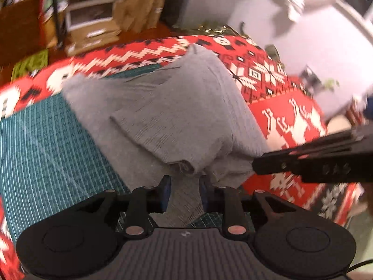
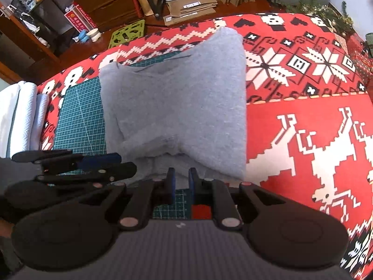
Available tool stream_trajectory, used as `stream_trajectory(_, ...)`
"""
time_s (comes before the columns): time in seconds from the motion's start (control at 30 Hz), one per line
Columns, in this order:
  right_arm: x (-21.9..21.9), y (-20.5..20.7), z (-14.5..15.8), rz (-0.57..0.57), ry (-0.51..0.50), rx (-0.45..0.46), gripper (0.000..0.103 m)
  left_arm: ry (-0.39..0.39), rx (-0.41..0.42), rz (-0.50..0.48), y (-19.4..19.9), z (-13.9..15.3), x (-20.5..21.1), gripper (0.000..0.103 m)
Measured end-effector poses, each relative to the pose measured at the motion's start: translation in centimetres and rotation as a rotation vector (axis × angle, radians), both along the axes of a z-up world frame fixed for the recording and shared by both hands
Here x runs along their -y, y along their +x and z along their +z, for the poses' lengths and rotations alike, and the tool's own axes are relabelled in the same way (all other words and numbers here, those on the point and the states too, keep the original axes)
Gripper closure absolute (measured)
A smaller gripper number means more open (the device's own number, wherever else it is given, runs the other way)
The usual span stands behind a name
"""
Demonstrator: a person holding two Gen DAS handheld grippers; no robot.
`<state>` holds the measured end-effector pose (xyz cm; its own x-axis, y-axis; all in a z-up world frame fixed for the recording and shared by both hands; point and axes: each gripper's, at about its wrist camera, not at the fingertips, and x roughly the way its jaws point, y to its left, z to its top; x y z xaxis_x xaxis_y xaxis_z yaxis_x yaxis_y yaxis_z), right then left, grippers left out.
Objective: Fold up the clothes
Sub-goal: 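Lower the folded shirt onto the mat and open both grippers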
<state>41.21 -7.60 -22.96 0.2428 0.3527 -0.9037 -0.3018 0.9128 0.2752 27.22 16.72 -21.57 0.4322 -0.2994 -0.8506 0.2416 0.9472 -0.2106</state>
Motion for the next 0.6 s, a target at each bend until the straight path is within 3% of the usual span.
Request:
stream_trajectory(0.1, 0.4, -0.1, 0.0, -0.010, -0.002, 0.001, 0.089, 0.039, 0.046, -0.047, 0.3, 0.0, 0.7, 0.078)
stream_trajectory(0.2, 0.5, -0.2, -0.1, -0.021, -0.001, -0.003, 0.089, 0.017, 0.053, -0.030, 1.1, 0.2, 0.7, 0.080)
stream_trajectory(0.27, 0.7, -0.2, -0.1, -0.027, 0.002, -0.003, 0.089, 0.002, 0.057, -0.019, 1.7, 0.4, 0.7, 0.093)
stream_trajectory(0.5, 1.2, -0.3, 0.0, -0.048, 0.010, -0.003, 0.089, -0.032, 0.059, 0.005, 3.2, 0.5, 1.1, 0.093)
stream_trajectory(0.6, 1.4, -0.4, 0.2, -0.050, 0.015, -0.001, 0.089, -0.039, 0.041, 0.017, 2.8, 0.3, 1.0, 0.088)
